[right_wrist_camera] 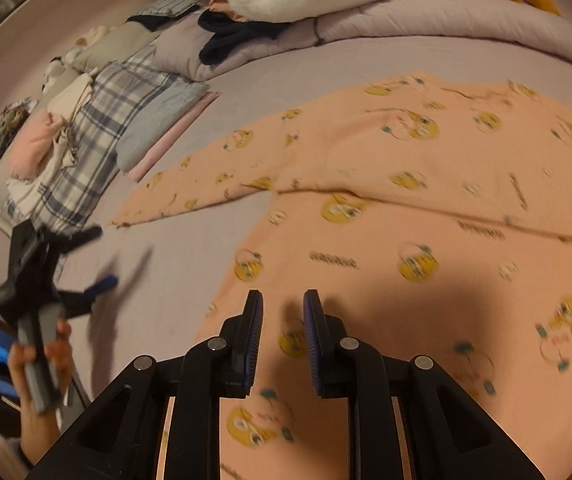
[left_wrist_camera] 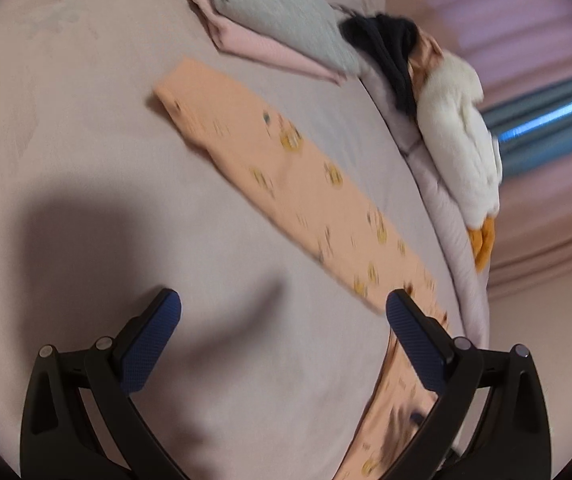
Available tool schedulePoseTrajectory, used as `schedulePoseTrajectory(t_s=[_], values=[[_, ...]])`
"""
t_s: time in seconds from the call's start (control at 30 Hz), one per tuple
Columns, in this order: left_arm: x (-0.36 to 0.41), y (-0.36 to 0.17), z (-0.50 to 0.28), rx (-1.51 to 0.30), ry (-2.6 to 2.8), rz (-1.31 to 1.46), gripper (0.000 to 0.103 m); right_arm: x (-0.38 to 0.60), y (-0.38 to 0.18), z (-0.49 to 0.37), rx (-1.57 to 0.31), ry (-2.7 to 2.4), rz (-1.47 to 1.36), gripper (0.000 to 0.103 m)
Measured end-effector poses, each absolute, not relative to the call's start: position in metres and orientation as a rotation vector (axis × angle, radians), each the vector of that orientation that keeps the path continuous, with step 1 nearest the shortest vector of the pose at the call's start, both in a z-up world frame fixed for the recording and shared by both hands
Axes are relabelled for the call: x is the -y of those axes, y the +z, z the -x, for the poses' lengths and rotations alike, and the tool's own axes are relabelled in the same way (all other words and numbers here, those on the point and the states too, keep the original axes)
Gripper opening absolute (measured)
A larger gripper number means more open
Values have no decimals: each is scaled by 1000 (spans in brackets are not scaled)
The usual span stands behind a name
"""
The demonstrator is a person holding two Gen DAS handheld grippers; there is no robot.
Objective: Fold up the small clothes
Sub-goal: 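Grasp the other sleeve cuff with the left gripper and lift it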
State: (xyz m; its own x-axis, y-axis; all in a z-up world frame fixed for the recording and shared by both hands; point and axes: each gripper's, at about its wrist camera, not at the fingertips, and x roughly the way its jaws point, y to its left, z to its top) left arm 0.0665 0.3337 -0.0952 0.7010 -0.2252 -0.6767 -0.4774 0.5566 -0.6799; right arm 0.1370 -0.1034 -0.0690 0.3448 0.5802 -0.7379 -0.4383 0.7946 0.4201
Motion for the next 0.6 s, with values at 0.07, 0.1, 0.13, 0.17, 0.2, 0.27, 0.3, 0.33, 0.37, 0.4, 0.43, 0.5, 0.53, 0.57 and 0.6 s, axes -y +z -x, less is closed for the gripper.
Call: schedulePoseTrajectory(t_s=[0.07, 0.1, 0.13, 0.17, 0.2, 0.27, 0.3, 0.33, 0.37, 0.4, 0.43, 0.5, 0.53, 0.57, 0.6], values=[[-347, -94, -71, -793, 176, 1020, 102, 110, -69, -136, -1026, 652, -177, 20], [-352, -94, -74, -787, 176, 1026, 102, 113, -69, -135, -1023, 648, -183, 20], [-356, -95, -78, -783, 169, 1031, 102, 117, -68, -134, -1018, 646, -189, 20], [-359, -95, -82, -781, 162, 1037, 102, 119, -68, -134, -1015, 643, -194, 20], [-362, -96, -86, -777, 153, 1041, 102, 121, -69, -133, -1014, 641, -198, 20], [-370, -99, -96, -764, 156, 1053, 102, 124, -72, -134, -1017, 633, -214, 20], [-373, -100, -99, -761, 165, 1056, 102, 124, -73, -135, -1020, 631, -218, 20], [-378, -104, -103, -754, 175, 1068, 102, 125, -74, -137, -1023, 627, -221, 20], [-383, -109, -106, -745, 178, 1095, 102, 125, -76, -137, -1023, 625, -223, 20], [-387, -113, -108, -737, 176, 1123, 101, 124, -77, -139, -1024, 626, -223, 20], [-393, -117, -108, -718, 170, 1156, 101, 124, -77, -139, -1022, 623, -222, 20], [-402, -119, -109, -665, 172, 1192, 102, 125, -78, -138, -1017, 621, -220, 20], [-406, -119, -111, -652, 175, 1197, 102, 128, -79, -137, -1016, 621, -222, 20], [-408, -119, -112, -645, 178, 1200, 101, 129, -80, -137, -1017, 621, -224, 20], [-411, -119, -115, -638, 181, 1204, 101, 129, -81, -138, -1020, 617, -224, 20]])
